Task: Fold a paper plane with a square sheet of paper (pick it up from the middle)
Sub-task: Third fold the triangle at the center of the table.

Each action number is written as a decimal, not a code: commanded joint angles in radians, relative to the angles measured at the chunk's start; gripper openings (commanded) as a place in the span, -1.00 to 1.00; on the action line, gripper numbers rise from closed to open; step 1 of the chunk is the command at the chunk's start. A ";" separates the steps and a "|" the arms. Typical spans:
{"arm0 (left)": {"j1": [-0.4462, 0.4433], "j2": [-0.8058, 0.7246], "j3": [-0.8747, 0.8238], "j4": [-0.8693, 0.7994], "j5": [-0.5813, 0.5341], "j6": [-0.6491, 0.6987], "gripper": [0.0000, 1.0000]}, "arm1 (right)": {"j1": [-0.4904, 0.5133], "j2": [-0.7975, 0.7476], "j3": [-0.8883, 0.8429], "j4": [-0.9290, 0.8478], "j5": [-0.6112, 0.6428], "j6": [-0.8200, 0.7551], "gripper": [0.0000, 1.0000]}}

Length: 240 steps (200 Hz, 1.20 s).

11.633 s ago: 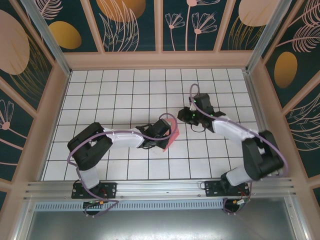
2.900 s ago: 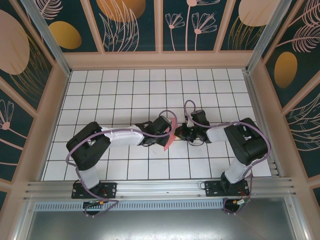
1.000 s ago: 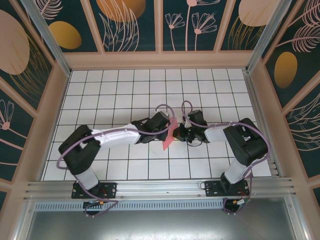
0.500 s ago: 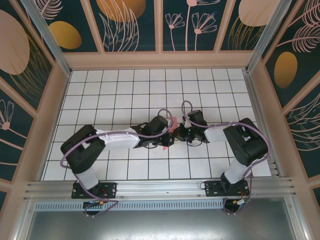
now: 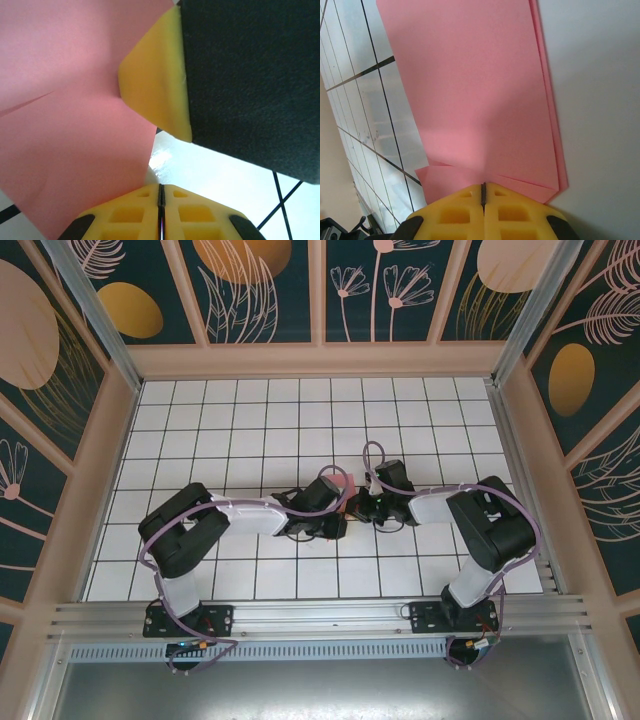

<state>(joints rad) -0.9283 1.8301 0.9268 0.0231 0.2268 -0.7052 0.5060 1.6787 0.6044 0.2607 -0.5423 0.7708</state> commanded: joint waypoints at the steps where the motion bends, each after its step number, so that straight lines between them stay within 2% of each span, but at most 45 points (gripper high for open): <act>1: 0.010 -0.027 -0.052 -0.020 -0.015 -0.011 -0.80 | 0.002 0.042 0.001 -0.084 0.098 -0.016 -1.00; 50: 0.026 -0.064 -0.137 0.039 0.036 -0.047 -0.80 | -0.001 0.044 0.008 -0.109 0.114 -0.034 -1.00; 85: 0.073 -0.059 -0.245 0.210 0.181 -0.154 -0.79 | -0.003 0.043 0.009 -0.113 0.117 -0.037 -1.00; 108: 0.075 -0.039 -0.263 0.282 0.266 -0.175 -0.77 | -0.004 0.045 0.011 -0.115 0.120 -0.038 -1.00; 148: 0.075 -0.067 -0.303 0.255 0.230 -0.204 -0.78 | -0.006 0.048 0.014 -0.118 0.123 -0.039 -1.00; 181: 0.075 -0.100 -0.334 0.249 0.250 -0.210 -0.75 | -0.006 0.043 0.019 -0.134 0.133 -0.047 -1.00; 220: 0.075 -0.110 -0.346 0.189 0.240 -0.192 -0.73 | -0.007 0.040 0.021 -0.141 0.139 -0.048 -1.00; 240: 0.075 -0.111 -0.342 0.127 0.200 -0.182 -0.75 | -0.007 0.041 0.021 -0.137 0.139 -0.047 -1.00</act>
<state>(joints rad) -0.8444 1.7149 0.6193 0.3542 0.4446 -0.8959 0.5060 1.6821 0.6323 0.2123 -0.5224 0.7555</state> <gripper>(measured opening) 0.133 0.067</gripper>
